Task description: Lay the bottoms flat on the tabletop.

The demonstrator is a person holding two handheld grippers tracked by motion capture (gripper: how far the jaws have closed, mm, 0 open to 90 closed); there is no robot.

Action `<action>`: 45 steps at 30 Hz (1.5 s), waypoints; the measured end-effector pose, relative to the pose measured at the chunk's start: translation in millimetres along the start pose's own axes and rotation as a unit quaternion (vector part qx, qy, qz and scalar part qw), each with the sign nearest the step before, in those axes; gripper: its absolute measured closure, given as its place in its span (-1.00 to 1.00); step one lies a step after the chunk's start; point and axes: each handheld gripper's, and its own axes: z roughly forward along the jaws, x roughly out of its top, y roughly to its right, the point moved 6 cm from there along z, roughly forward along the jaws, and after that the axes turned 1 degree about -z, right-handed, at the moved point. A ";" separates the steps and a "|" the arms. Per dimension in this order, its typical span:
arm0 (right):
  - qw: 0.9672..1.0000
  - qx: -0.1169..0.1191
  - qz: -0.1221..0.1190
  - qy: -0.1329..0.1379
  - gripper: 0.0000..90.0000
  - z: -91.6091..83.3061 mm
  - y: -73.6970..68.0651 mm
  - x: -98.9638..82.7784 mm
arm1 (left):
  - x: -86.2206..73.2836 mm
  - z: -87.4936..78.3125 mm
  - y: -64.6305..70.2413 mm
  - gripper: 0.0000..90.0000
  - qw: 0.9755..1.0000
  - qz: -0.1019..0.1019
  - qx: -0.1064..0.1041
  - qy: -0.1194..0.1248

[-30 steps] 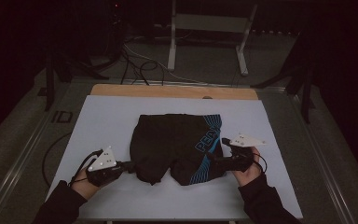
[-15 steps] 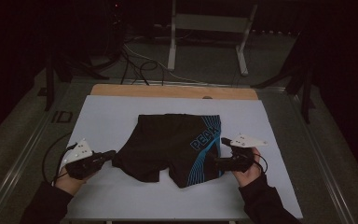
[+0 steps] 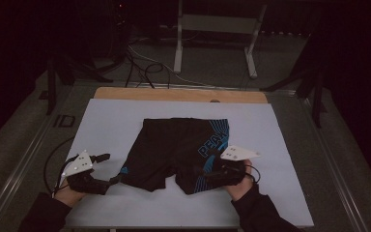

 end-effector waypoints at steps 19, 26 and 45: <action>0.985 0.028 -0.128 -0.109 -0.07 115.7 -115.2 -30.3 | -2.7 3.1 -2.4 -0.88 1.000 -0.010 0.014 0.006; 0.975 -0.029 -0.175 -0.135 0.66 132.8 -103.1 -37.6 | -2.9 2.4 -2.4 -0.87 1.000 -0.011 0.009 0.007; 0.991 -0.015 -0.111 -0.069 0.87 91.3 -73.3 7.0 | -23.4 25.2 10.3 -0.55 0.997 -0.005 0.006 -0.076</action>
